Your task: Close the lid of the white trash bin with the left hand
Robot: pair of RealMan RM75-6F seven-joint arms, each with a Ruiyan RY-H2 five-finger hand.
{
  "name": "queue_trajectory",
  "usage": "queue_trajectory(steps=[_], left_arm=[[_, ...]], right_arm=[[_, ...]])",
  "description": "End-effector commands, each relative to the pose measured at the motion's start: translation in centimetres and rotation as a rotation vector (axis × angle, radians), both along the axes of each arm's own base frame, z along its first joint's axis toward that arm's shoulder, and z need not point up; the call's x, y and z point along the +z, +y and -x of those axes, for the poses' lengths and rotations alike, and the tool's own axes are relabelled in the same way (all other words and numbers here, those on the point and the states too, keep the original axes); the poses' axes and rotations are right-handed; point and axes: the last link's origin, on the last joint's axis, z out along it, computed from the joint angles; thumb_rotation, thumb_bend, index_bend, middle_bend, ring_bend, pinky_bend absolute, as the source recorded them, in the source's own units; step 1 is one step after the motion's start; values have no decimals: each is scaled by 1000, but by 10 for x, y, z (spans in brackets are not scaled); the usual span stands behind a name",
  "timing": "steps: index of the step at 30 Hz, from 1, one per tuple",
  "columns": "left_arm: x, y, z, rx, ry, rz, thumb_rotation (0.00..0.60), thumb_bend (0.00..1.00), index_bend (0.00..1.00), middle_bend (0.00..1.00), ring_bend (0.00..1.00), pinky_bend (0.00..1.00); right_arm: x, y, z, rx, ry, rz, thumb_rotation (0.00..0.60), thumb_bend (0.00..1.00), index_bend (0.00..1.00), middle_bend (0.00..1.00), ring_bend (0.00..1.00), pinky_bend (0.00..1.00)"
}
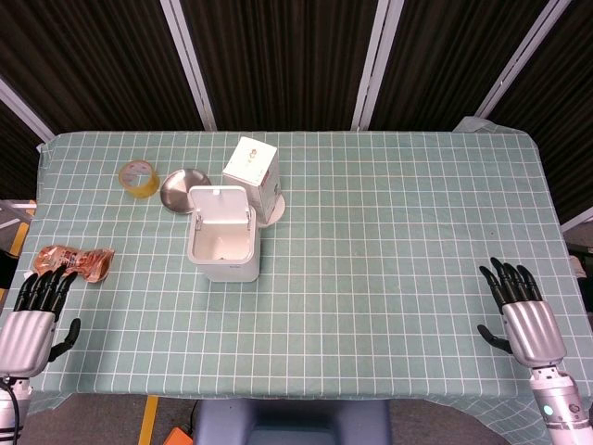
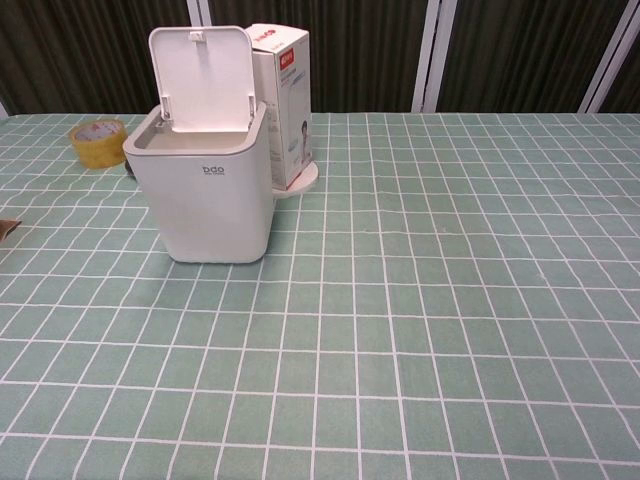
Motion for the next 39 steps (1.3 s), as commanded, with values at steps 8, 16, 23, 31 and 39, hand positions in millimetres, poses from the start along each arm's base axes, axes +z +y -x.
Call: queue_trajectory(steps=[8, 16, 23, 31, 39], left_arm=[[0, 30, -32, -100, -194, -6, 600, 472, 5, 1, 0, 140], [14, 100, -128, -236, -393, 17, 600, 492, 200, 987, 919, 1000], [3, 153, -183, -155, -432, 167, 600, 502, 228, 1000, 1000, 1000], [-20, 203, -213, -67, -384, 193, 600, 502, 207, 1000, 1000, 1000], [-37, 218, -222, 2, -339, 259, 600, 501, 194, 1000, 1000, 1000]], right_arm=[[5, 9, -4, 27, -26, 6, 600, 284, 0, 0, 0, 0], [8, 14, -9, 79, -50, 24, 600, 284, 0, 0, 0, 0], [4, 12, -7, 75, -30, -1, 600, 284, 0, 0, 0, 0], [8, 9, -5, 54, -27, 13, 600, 284, 0, 0, 0, 0], [13, 3, 1, 15, -12, 36, 600, 284, 0, 0, 0, 0]])
